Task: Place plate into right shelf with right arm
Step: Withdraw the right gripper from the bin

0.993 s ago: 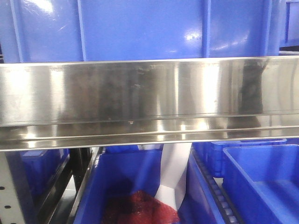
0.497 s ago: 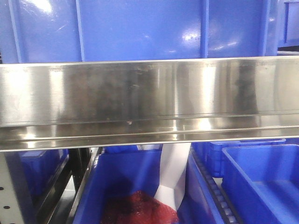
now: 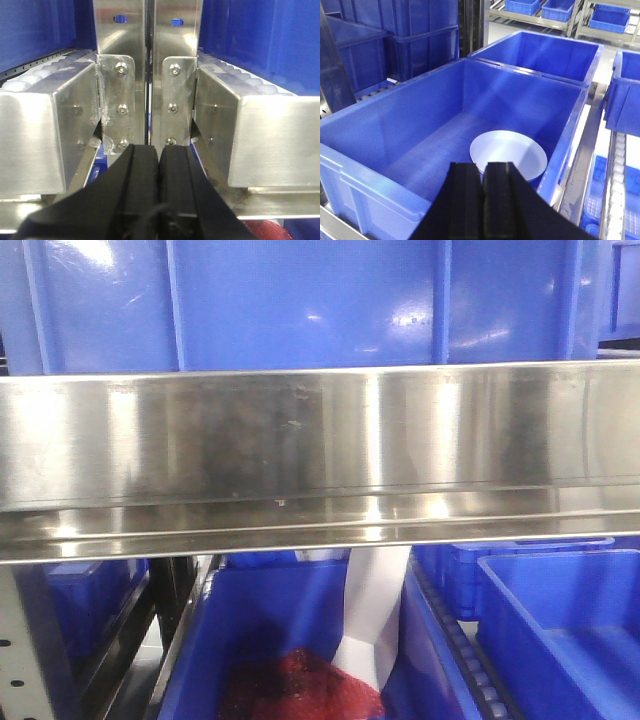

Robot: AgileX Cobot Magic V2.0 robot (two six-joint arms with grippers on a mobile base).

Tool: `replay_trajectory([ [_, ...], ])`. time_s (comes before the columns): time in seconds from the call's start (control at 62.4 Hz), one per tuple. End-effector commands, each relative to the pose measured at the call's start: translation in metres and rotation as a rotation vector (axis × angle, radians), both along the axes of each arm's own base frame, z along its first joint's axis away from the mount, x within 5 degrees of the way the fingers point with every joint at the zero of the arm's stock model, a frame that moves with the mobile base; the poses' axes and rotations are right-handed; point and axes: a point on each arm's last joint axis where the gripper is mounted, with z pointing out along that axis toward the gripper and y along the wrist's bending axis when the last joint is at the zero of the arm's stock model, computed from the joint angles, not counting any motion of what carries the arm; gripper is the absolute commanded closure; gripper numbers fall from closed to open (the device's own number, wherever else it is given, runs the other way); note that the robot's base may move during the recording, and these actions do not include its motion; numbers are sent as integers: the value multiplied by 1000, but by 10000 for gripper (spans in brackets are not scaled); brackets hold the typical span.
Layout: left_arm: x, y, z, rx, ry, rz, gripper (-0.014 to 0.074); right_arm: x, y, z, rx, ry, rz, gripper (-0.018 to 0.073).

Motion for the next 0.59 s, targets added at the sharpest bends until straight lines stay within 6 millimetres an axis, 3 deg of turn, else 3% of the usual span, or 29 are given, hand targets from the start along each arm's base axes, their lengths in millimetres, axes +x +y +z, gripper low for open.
replay_trajectory([
  [0.0, 0, 0, 5, -14, -83, 4, 643, -7, -3, 16, 55, -96, -22, 499],
  [0.4, 0, 0, 5, -14, -83, 4, 643, -2, -5, 9, 84, -128, -55, 499],
  [0.577, 0, 0, 5, -14, -83, 4, 643, -20, -23, -4, 170, -260, -184, 499],
])
